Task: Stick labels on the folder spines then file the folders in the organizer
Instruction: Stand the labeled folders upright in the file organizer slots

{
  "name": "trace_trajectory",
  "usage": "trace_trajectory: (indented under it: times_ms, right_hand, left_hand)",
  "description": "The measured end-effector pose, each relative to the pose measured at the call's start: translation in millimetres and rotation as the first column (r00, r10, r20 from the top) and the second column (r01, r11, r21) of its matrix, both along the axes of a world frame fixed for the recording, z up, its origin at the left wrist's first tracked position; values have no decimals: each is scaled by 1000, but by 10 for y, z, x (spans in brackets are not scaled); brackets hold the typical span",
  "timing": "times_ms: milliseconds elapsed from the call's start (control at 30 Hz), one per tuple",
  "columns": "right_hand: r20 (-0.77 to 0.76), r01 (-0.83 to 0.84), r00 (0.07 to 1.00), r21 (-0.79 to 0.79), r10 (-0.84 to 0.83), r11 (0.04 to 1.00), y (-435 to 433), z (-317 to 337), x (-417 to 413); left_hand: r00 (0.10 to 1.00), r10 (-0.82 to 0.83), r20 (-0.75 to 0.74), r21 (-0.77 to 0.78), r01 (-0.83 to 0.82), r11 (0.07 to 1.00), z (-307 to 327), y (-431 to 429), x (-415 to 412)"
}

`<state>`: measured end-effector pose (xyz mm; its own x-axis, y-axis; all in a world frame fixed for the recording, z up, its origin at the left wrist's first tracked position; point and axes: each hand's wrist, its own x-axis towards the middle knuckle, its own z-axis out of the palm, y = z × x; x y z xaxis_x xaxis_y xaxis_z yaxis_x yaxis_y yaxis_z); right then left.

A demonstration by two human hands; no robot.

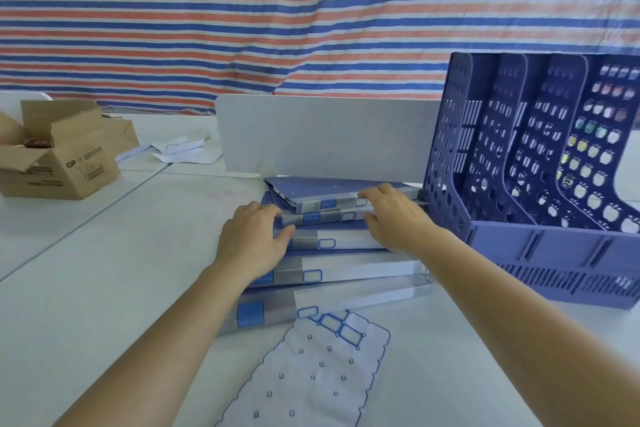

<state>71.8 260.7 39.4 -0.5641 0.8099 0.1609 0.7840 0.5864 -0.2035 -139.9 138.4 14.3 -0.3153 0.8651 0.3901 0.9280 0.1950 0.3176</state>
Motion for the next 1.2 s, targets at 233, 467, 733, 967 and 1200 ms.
trace_trajectory:
  times_ms: [233, 467, 733, 967, 1200]
  right_hand:
    - [181, -16, 983, -110, 36, 994, 479, -112, -311]
    - [57, -43, 997, -108, 50, 993, 489, -43, -231]
    - [1, -108, 994, 153, 109, 982, 147, 150, -75]
    - [23, -60, 998, 259, 56, 964, -243, 284, -68]
    - [27, -159, 987, 338, 159, 928, -618, 165, -172]
  left_hand:
    - [995, 11, 95, -114, 0, 993, -38, 436, -214]
    - [968, -84, 237, 205, 35, 978, 1, 321, -207]
    - [925, -189, 329, 527, -13, 850, 639, 20, -185]
    - [551, -51, 833, 400, -536, 744, 464, -202, 188]
    - [-157, -306, 939, 105, -717, 689, 319, -267, 455]
